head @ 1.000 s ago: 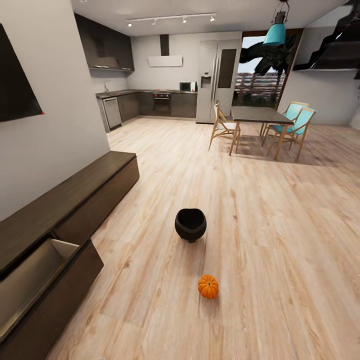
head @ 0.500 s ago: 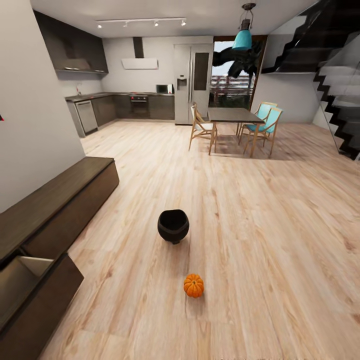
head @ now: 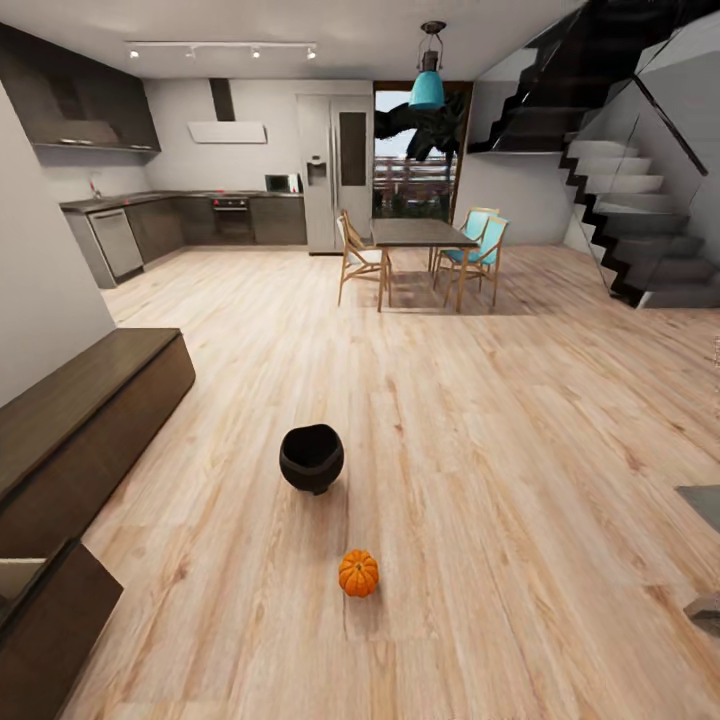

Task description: Place each of the two pumpkins and all three candles from the living room inside a cabinet in the living room (use any cabinet), then make sure every cabinet is closed, and position the cauldron so it is next to a table in the living room.

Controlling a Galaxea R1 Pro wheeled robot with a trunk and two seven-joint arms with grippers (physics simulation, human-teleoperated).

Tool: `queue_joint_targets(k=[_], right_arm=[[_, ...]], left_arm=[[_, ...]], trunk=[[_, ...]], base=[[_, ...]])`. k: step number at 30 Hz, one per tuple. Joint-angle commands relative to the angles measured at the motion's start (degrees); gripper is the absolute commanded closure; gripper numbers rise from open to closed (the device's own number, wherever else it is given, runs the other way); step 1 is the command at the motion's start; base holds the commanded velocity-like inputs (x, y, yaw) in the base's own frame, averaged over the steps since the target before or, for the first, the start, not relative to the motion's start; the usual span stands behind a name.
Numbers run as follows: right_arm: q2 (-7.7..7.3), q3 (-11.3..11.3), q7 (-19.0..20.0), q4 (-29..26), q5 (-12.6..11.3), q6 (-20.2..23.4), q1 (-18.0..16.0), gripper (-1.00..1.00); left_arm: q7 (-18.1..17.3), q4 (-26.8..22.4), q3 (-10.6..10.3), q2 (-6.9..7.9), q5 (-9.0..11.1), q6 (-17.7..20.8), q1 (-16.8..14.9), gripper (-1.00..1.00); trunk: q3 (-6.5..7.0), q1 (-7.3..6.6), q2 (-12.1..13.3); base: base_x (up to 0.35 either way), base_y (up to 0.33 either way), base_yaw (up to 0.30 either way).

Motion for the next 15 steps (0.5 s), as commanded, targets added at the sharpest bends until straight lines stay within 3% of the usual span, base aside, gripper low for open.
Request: queue_joint_targets(k=[1, 12, 15], right_arm=[[0.00, 0.0, 0.0, -0.1, 0.0, 0.1, 0.0, -1.00], [0.23, 0.1, -0.2, -0.1, 0.1, 0.3, 0.0, -1.00], [0.34, 0.1, -2.2, -0.1, 0.1, 0.8, 0.0, -1.00]], left_arm=[[0.0, 0.0, 0.0, 0.04, 0.0, 0.0, 0.0, -1.00], [0.0, 0.0, 0.0, 0.15, 0.0, 0.0, 0.0, -1.00], [0.0, 0.0, 0.0, 0.16, 0.0, 0.0, 0.0, -1.00]], trunk=[[0.05, 0.00, 0.0], [0.59, 0.00, 0.0], [0.71, 0.00, 0.0]], base=[[0.000, 0.000, -0.272], [0.000, 0.000, -0.272], [0.000, 0.000, -0.272]])
